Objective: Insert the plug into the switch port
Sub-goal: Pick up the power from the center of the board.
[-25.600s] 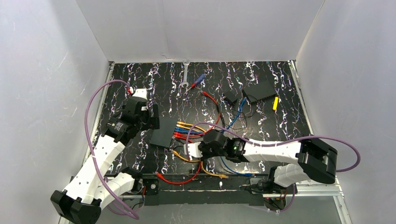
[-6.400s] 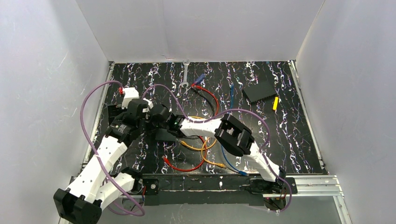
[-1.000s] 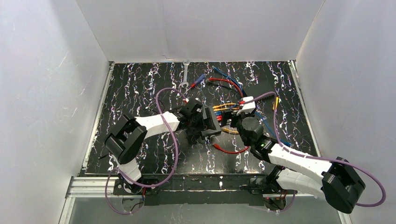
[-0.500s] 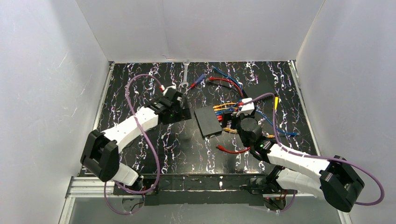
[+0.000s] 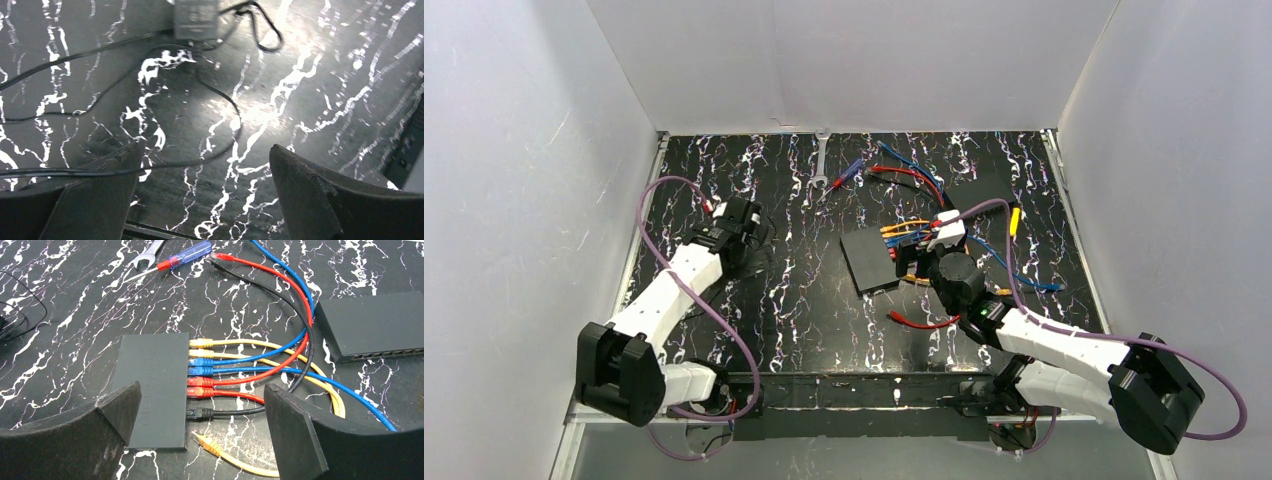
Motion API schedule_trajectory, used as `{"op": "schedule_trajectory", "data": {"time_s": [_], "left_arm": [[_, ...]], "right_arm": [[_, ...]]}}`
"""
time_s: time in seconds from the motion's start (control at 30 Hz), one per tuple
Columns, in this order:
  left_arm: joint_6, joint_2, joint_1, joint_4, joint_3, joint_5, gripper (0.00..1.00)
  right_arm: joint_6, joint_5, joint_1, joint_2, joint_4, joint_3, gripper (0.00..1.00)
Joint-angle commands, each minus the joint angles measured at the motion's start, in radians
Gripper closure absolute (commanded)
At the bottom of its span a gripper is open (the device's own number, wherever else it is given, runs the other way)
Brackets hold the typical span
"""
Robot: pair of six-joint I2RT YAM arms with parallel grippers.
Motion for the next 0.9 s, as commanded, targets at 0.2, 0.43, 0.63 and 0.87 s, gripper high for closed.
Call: {"op": "schedule_trajectory", "data": {"time_s": [0.2,0.43,0.63,0.87], "left_arm": [[0.081,0.141,0.162,0.111,-0.007,0.095,0.02],[0.042,0.318,0.21,0.213,0.073,0.253,0.13],[0.007,0.468,0.219,0.266,0.198,0.332,0.25],[-0.031,0.631,0.283,0.341,0.353,0.374,0.28]], "right_arm": [[-0.018,-0.033,-0.002,0.011,0.017,0.028,0.0],[-0.017,-0.04,-0.002,0.011,0.013,0.031,0.0],[-0.018,-0.042,-0.002,0.013,0.014,0.031,0.0],[-0.019,-0.042,-0.002,0.011,0.012,0.031,0.0]]}}
